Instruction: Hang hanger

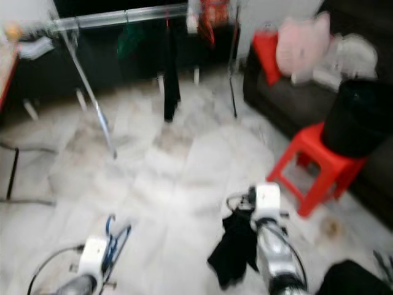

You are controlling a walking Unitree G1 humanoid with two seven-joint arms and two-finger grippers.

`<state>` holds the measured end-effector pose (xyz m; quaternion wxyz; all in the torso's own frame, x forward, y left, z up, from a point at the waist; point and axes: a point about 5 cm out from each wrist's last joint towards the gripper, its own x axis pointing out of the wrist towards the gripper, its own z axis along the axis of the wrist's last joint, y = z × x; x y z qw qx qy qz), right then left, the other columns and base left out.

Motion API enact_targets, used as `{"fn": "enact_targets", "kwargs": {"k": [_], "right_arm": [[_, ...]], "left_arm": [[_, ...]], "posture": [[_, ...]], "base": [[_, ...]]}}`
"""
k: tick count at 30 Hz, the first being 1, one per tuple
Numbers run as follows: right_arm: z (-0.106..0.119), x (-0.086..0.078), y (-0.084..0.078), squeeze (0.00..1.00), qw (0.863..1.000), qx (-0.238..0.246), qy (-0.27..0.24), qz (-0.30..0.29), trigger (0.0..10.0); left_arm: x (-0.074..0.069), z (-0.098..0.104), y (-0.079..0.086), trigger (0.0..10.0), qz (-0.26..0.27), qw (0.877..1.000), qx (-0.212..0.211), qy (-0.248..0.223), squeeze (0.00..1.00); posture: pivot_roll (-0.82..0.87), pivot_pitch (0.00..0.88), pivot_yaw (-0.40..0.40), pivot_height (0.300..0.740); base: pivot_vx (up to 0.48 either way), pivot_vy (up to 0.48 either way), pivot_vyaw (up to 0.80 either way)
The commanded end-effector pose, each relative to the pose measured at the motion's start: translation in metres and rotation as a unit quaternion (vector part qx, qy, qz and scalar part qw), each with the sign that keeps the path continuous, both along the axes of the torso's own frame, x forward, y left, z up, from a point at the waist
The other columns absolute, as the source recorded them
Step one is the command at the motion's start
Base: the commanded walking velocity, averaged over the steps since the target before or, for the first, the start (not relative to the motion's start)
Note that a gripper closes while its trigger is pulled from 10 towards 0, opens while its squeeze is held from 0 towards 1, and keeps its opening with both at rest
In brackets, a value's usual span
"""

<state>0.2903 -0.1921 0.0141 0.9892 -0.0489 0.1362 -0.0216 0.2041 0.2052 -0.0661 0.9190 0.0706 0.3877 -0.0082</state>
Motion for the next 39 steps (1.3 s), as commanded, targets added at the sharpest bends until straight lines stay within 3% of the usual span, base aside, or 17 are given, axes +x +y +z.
{"fn": "enact_targets", "kwargs": {"k": [1,18,23,28,30,34,36,39], "right_arm": [[0.005,0.003,-0.005,0.00,1.000,-0.008,-0.010,-0.001,10.0],[0.011,0.009,-0.010,0.00,1.000,-0.008,-0.014,-0.010,10.0],[0.013,0.013,-0.010,0.00,1.000,-0.014,-0.002,0.000,10.0],[0.017,0.021,-0.005,0.00,0.999,-0.029,0.018,0.031,10.0],[0.021,0.028,-0.002,0.00,0.997,-0.044,0.039,0.057,10.0],[0.025,0.035,0.000,0.00,0.993,-0.054,0.066,0.086,10.0],[0.029,0.040,0.004,0.00,0.980,-0.100,0.087,0.147,10.0],[0.032,0.043,0.005,0.00,0.974,-0.121,0.097,0.166,10.0]], "left_arm": [[-0.008,-0.004,0.002,10.0,-0.001,1.000,0.004,0.017,0.00],[-0.003,-0.001,0.004,10.0,-0.006,1.000,0.007,0.012,0.00],[0.001,0.000,0.001,10.0,-0.016,1.000,0.002,0.007,0.00],[0.013,0.008,-0.001,10.0,-0.034,0.999,-0.002,-0.018,0.00],[0.030,0.021,-0.005,10.0,-0.070,0.996,-0.010,-0.050,0.00],[0.048,0.034,-0.009,10.0,-0.113,0.990,-0.016,-0.077,0.00],[0.060,0.046,-0.016,10.0,-0.177,0.980,-0.039,-0.085,0.00],[0.063,0.050,-0.019,10.0,-0.210,0.973,-0.050,-0.081,0.00]], "posture": [[-0.07,0.000,-0.018,0.740],[-0.07,0.000,-0.015,0.740],[-0.07,0.000,-0.012,0.740],[-0.07,0.000,-0.012,0.740],[-0.07,0.000,-0.014,0.740],[-0.07,0.000,-0.015,0.740],[-0.07,0.000,-0.020,0.740],[-0.07,0.000,-0.020,0.740]], "base": [[0.277,0.000,0.00],[0.339,0.000,0.13],[0.000,0.000,0.00],[0.000,0.000,0.00],[0.000,0.000,0.00],[0.000,0.000,0.00],[0.000,0.000,0.00],[0.000,0.000,0.00]]}}
